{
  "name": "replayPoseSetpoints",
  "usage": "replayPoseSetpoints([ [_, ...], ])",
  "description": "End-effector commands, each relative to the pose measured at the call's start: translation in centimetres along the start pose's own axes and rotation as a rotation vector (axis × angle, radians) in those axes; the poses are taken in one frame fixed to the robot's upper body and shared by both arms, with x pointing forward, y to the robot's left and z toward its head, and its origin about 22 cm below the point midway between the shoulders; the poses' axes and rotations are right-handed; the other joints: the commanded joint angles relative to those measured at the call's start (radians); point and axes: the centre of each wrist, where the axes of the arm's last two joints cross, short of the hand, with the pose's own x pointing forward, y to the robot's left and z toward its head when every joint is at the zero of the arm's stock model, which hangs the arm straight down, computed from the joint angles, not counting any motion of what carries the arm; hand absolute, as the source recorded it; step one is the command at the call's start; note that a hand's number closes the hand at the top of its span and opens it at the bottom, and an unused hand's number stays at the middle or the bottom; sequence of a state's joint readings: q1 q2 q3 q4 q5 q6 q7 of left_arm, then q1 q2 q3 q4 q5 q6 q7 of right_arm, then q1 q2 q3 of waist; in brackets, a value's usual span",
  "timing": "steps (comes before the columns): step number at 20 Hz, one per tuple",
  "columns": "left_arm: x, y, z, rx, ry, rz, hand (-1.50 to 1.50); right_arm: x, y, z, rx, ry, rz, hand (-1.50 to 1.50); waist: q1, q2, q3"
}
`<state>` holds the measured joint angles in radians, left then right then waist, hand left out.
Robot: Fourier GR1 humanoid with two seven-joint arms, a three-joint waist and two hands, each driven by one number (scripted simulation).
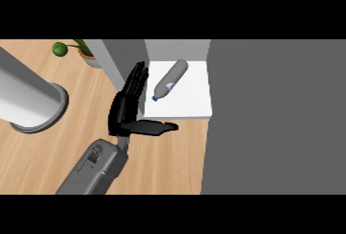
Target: Pick up the bottled water, place it into the cabinet and close the cabinet
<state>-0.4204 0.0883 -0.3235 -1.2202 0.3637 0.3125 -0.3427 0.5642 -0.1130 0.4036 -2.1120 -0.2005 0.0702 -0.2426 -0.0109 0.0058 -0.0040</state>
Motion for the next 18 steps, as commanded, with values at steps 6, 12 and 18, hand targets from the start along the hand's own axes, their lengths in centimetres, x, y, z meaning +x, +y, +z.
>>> replayPoseSetpoints([
  [6,5.2,1.1,3.5,0.014,-0.104,0.096,-1.5,0.7,0.1,1.4,0.011,0.02,-0.007,-1.5,0.013,-0.011,0.004],
  [12,7.7,0.0,7.0,-0.026,-0.119,0.152,-1.5,-0.1,2.4,0.6,0.001,-0.001,0.007,-1.5,0.014,-0.009,0.004],
  [18,7.8,-1.4,11.1,-0.083,-0.08,0.208,-1.5,1.1,1.6,-0.2,0.118,0.02,0.093,-1.5,0.013,-0.008,0.004],
])
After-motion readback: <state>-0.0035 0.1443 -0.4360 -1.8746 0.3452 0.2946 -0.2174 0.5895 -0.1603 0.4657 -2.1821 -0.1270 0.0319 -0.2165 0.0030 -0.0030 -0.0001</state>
